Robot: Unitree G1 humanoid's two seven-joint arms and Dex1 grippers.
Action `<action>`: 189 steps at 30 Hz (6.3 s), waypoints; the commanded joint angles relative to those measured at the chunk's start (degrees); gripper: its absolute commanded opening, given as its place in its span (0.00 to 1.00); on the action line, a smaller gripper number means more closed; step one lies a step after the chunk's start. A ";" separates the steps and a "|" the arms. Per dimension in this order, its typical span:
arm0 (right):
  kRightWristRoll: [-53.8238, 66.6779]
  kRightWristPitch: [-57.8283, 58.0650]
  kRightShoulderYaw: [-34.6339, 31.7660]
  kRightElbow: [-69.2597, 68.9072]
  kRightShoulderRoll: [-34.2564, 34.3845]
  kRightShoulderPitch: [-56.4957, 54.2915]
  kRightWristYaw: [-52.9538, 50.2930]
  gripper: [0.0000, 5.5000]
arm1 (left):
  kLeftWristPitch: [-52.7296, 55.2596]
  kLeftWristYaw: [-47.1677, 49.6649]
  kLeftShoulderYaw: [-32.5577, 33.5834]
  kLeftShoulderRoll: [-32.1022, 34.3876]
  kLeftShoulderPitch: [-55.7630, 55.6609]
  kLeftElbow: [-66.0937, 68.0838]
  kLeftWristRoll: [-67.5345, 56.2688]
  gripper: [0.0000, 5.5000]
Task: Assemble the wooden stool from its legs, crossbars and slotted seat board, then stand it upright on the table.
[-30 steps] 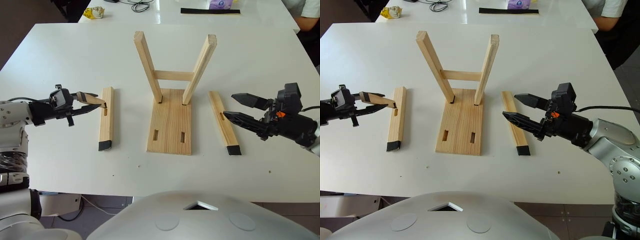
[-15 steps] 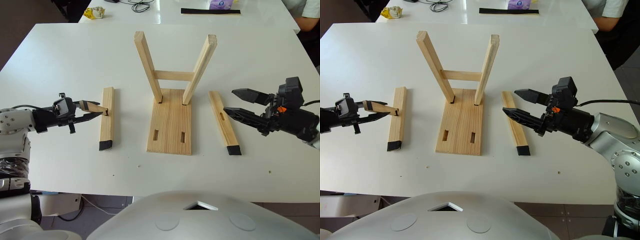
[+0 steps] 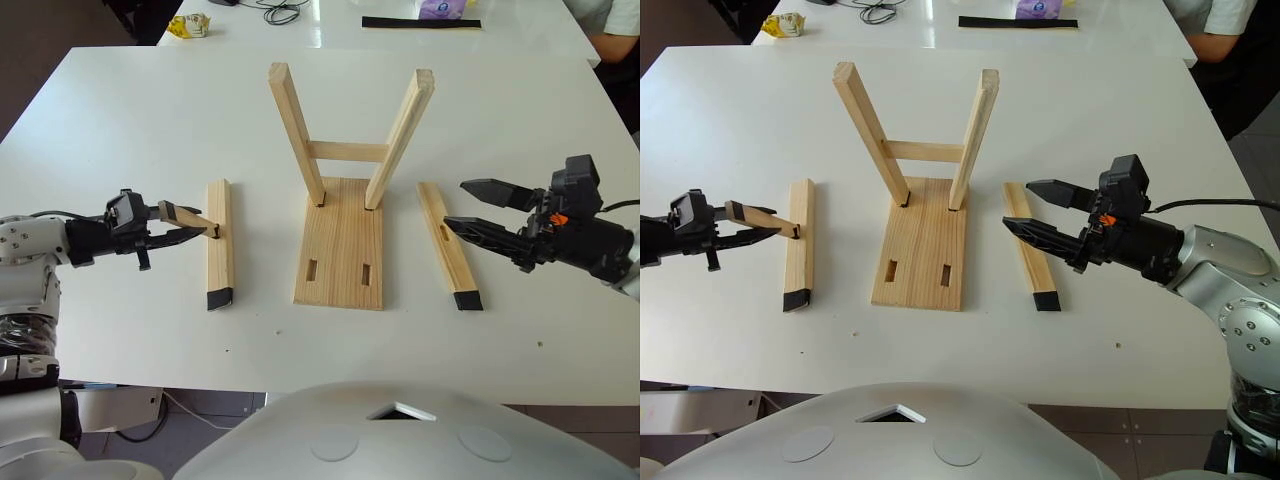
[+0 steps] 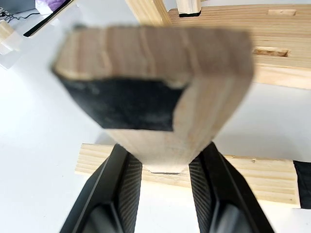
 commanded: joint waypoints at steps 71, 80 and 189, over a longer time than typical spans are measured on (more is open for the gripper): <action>-5.95 -1.34 6.59 -1.57 -0.66 -0.55 1.22 0.72 | 17.70 4.33 0.86 -4.00 9.00 -17.97 -3.07 0.73; -5.57 -1.66 3.56 -2.23 -1.39 0.99 2.03 0.72 | 27.66 7.57 15.22 -1.60 18.29 -36.35 -15.16 0.73; -7.37 -2.43 9.61 -2.71 4.16 -2.77 -1.71 0.72 | 43.54 22.56 7.89 -14.25 -1.44 -40.49 -28.56 0.73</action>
